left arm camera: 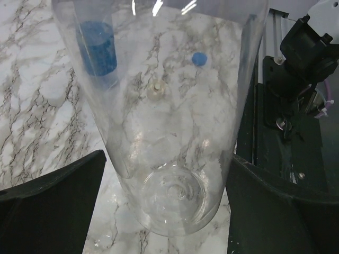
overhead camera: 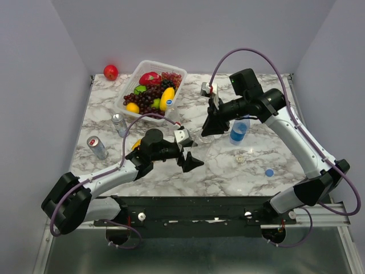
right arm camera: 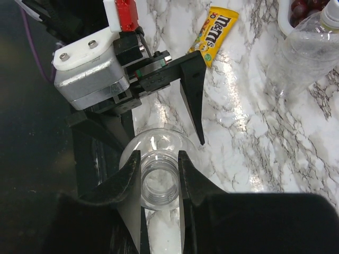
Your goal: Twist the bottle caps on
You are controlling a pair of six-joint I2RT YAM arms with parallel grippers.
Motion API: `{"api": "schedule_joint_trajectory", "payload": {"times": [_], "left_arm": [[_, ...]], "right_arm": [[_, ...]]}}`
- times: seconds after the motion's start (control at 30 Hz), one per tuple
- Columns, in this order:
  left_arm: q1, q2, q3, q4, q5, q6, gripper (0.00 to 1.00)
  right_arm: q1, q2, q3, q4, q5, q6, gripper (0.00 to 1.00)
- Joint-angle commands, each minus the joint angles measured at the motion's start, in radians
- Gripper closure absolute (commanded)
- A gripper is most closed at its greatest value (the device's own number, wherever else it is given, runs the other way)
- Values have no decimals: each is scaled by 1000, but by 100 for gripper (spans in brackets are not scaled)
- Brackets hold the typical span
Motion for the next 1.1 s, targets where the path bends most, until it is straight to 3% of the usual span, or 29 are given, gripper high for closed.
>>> {"api": "schedule_joint_trajectory", "payload": {"times": [0.0,0.23,0.47,0.57,0.63,0.7,0.8,0.97,1.0,1.07], "left_arm": [[-11,26,42,59,-29,-8,1],[-10,43,49,55,60,28,2],[-11,50,49,99,16,-3,1],[-11,53,48,97,49,9,16],[-11,46,39,100,56,2,27],[-10,32,25,94,54,-1,40],[9,-8,0,69,46,-4,50],[52,-106,-46,-10,56,34,64],[59,-120,-49,-29,57,55,75],[81,-149,-51,-82,77,72,89]], "right_arm": [[9,8,17,30,-79,49,97],[9,9,2,40,-102,44,98],[10,-9,-38,54,-100,49,98],[10,-14,-40,59,-100,52,98],[9,-14,-38,53,-91,46,93],[10,-24,-36,47,-62,40,76],[6,-81,-61,37,73,29,51],[-68,-227,-251,37,176,-58,43],[-71,-271,-285,15,190,-133,42],[-74,-316,-404,-6,234,-216,42]]}}
